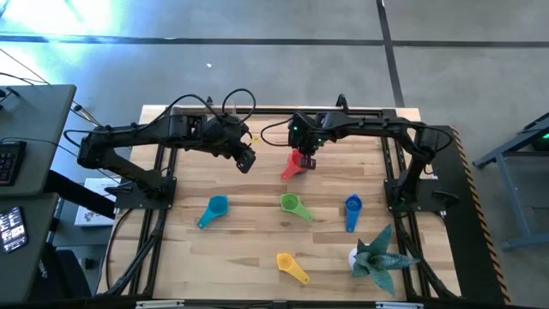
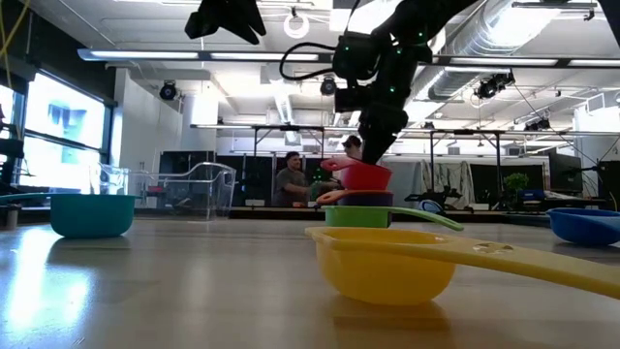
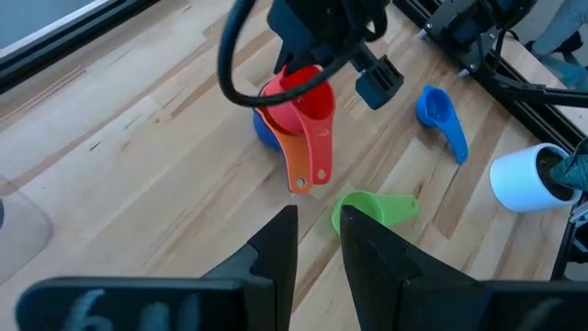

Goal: Nest measuring cups in basket
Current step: Stack the red measuring cup on top of the orange measuring cup on the table

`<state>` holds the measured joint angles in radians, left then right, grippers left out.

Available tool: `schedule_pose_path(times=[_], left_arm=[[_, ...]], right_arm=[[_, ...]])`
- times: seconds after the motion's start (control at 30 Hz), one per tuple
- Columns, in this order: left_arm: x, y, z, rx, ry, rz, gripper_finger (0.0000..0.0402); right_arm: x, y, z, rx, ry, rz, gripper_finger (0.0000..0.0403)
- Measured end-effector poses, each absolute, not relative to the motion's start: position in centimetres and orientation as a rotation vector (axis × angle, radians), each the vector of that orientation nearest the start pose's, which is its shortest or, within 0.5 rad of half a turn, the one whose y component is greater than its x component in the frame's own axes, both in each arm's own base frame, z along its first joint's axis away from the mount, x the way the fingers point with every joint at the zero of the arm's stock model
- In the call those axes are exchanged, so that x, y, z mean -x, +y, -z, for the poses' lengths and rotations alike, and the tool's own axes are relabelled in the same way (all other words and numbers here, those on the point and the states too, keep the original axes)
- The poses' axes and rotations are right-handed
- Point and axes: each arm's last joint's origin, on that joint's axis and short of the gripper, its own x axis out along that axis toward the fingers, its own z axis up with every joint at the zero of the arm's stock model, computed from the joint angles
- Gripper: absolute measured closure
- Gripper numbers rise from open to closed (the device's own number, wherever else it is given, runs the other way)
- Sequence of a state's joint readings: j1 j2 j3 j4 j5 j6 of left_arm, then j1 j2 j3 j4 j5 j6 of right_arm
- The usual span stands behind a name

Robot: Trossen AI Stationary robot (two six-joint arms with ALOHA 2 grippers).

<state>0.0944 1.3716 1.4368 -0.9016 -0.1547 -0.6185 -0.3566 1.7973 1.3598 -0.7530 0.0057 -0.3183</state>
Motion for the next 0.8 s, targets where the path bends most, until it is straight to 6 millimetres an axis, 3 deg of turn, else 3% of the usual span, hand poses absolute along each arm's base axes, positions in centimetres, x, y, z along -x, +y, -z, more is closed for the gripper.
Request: schedule_pose_path(times=[0.27,0.8], left_arm=[[-27.12,3.03,-36.66,0.551,0.736,-0.489,0.0326],[-27.12,3.03,-36.67,0.556,0.734,-0.492,0.0326]], right_arm=[[-34.02,-12.56,-22.16,0.089,1.213,0.118,0.0399],[-34.02,-12.56,-22.18,0.095,1.213,0.115,0.0340]])
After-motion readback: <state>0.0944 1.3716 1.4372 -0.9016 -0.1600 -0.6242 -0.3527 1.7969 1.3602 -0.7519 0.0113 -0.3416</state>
